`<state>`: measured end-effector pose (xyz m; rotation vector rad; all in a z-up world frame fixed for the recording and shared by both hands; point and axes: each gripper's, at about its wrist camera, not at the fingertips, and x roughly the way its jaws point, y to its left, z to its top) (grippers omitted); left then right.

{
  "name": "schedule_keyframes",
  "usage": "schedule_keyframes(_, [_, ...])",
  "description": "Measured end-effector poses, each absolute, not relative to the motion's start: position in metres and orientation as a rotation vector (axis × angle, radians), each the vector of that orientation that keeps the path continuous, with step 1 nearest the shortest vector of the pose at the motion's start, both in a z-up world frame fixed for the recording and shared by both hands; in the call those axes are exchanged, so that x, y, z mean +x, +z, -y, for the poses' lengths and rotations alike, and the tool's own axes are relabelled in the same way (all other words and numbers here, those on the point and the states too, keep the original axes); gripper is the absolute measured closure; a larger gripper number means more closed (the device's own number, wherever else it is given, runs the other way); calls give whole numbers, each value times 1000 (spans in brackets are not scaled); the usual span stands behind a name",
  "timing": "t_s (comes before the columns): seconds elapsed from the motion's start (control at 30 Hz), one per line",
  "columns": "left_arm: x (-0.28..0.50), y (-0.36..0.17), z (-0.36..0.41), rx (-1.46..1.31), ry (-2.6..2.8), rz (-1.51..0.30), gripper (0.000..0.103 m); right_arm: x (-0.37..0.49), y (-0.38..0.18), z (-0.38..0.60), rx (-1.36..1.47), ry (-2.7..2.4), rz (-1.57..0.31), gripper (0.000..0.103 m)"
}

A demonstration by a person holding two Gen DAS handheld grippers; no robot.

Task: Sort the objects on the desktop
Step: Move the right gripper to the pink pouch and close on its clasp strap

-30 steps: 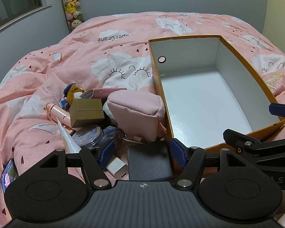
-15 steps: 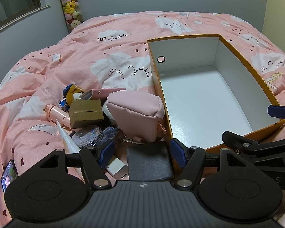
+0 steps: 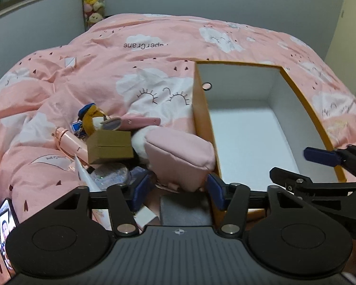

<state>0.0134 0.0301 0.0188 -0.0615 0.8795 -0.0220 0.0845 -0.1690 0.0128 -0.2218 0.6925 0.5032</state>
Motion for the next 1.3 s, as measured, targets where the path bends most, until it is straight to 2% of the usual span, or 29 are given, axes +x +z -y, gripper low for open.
schedule_keyframes(0.13, [22, 21, -46, -81, 2, -898, 61, 97, 20, 151, -219, 639, -717, 46])
schedule_keyframes(0.67, [41, 15, -109, -120, 91, -948, 61, 136, 15, 63, -426, 930, -730, 47])
schedule_keyframes(0.93, [46, 13, -125, -135, 97, -945, 61, 145, 6, 43, -518, 947, -799, 67])
schedule_keyframes(1.13, [46, 14, -128, -131, 66, -931, 61, 160, 22, 45, -421, 941, -843, 71])
schedule_keyframes(1.3, [43, 15, -125, -122, 60, -929, 61, 175, 42, 54, -212, 976, -896, 72])
